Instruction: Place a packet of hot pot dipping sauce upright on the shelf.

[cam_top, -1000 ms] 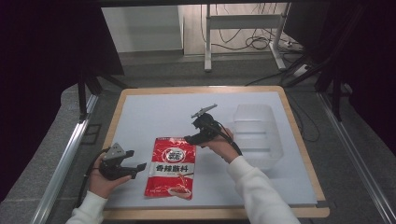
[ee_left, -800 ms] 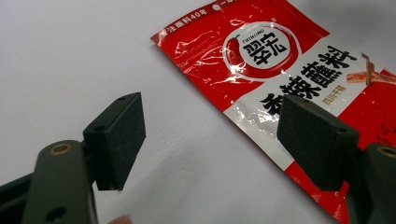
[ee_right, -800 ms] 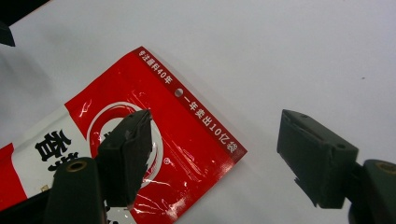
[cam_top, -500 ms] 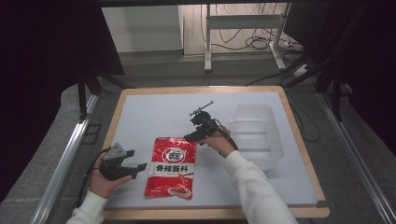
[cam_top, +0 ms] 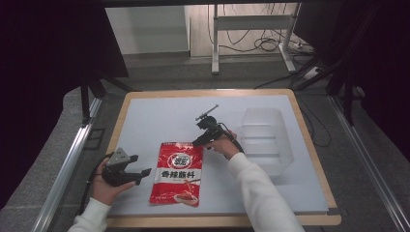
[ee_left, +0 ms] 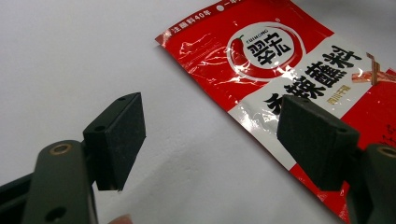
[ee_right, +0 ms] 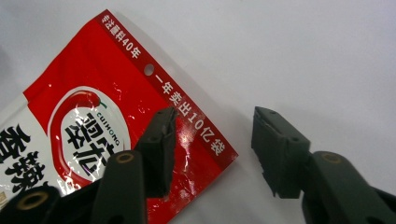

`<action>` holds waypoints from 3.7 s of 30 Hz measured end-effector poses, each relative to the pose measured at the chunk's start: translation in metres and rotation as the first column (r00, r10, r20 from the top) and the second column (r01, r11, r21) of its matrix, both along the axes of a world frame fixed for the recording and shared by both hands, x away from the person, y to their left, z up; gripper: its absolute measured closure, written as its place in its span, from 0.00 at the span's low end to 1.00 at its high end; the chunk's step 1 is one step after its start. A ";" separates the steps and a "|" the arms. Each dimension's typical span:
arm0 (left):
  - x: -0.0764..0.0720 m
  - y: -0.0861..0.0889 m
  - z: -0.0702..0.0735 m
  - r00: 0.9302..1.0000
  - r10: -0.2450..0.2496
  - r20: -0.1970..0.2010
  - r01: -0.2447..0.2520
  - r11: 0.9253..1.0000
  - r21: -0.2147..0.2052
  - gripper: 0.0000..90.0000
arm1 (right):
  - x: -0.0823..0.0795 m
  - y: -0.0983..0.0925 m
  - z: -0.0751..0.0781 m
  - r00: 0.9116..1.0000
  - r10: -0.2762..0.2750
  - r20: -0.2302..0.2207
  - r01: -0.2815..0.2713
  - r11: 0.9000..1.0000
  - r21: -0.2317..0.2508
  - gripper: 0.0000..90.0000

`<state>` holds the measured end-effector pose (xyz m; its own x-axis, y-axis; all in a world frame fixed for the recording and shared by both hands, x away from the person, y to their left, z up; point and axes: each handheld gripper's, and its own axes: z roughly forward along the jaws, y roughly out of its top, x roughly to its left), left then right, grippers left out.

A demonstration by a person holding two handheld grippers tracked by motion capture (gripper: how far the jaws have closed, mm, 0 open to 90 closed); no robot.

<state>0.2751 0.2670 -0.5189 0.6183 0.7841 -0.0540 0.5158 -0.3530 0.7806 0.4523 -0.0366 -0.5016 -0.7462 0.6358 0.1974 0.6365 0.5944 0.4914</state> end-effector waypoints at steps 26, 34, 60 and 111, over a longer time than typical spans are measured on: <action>0.000 0.001 0.001 1.000 0.003 0.003 -0.003 1.000 -0.005 0.26 | -0.017 -0.011 0.010 0.995 0.098 0.028 -0.099 0.994 0.053 0.99; 0.003 0.001 0.000 1.000 0.001 0.000 -0.001 1.000 -0.027 0.27 | -0.032 -0.011 0.024 0.989 0.135 0.066 -0.140 0.987 0.078 0.99; 0.067 -0.021 -0.008 0.998 -0.035 -0.045 0.033 0.999 -0.037 0.30 | -0.053 -0.016 0.035 0.973 0.203 0.111 -0.214 0.972 0.094 0.99; 0.051 -0.038 -0.005 0.970 -0.238 -0.051 0.241 0.969 0.052 0.93 | -0.056 -0.002 0.040 0.953 0.241 0.182 -0.249 0.968 0.022 0.61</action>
